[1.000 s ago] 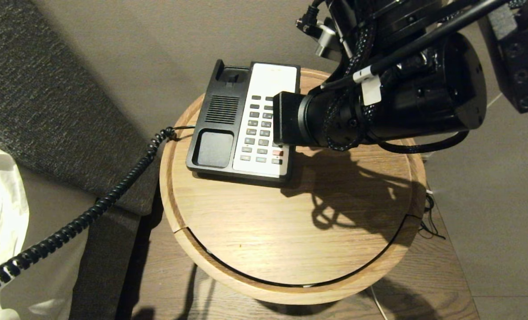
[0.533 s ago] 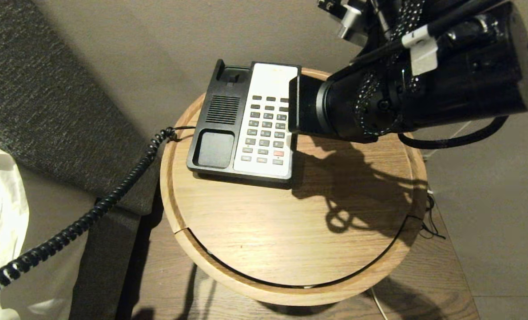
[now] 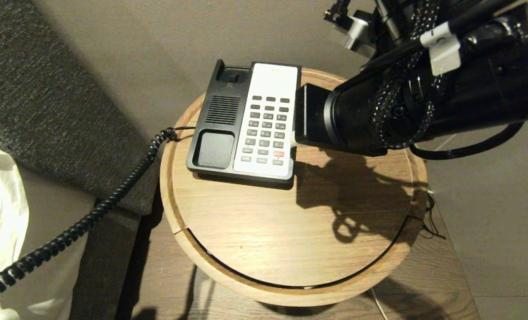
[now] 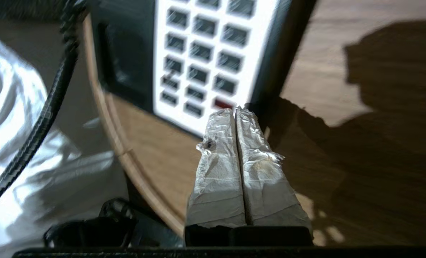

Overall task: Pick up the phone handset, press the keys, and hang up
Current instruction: Dial the number

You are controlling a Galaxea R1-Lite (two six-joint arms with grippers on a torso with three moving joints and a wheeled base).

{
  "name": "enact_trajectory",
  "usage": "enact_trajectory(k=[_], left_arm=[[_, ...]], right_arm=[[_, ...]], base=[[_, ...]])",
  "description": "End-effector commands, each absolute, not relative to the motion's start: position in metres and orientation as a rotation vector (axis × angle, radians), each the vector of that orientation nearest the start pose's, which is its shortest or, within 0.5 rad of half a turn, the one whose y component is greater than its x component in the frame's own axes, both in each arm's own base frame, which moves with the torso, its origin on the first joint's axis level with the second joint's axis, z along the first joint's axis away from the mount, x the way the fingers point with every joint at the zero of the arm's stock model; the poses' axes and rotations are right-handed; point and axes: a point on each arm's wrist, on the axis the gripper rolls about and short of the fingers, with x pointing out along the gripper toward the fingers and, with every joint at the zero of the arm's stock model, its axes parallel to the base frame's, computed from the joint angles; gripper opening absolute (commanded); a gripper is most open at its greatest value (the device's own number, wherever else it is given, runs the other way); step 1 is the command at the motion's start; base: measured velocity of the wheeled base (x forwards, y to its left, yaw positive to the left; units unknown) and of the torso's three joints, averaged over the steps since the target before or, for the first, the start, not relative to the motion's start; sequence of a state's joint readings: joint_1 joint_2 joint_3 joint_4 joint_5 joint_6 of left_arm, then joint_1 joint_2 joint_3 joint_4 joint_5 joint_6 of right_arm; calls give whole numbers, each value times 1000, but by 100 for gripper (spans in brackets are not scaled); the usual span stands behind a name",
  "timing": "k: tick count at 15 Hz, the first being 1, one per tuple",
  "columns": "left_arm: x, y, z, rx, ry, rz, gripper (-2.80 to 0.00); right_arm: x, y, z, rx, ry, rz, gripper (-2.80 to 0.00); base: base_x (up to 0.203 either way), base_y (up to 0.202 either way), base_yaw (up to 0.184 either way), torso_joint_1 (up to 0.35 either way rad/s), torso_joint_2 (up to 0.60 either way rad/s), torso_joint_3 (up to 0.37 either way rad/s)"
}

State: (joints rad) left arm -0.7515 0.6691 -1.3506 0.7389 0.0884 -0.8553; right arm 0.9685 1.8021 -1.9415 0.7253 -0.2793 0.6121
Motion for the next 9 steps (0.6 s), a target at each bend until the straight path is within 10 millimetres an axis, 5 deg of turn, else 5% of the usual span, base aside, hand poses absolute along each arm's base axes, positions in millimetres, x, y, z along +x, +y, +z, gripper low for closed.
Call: enact_trajectory(k=[1,9], left_arm=[[-32,33,346,-801,337,-594,-280],[-34,34,346,-804,335,-596,-280]], right_arm=[[181,263,329,217,700,504,-280],[186,276,316,199,723,491,-280]], base=[[0,0,0,0,0,0],[0,0,0,0,0,0]])
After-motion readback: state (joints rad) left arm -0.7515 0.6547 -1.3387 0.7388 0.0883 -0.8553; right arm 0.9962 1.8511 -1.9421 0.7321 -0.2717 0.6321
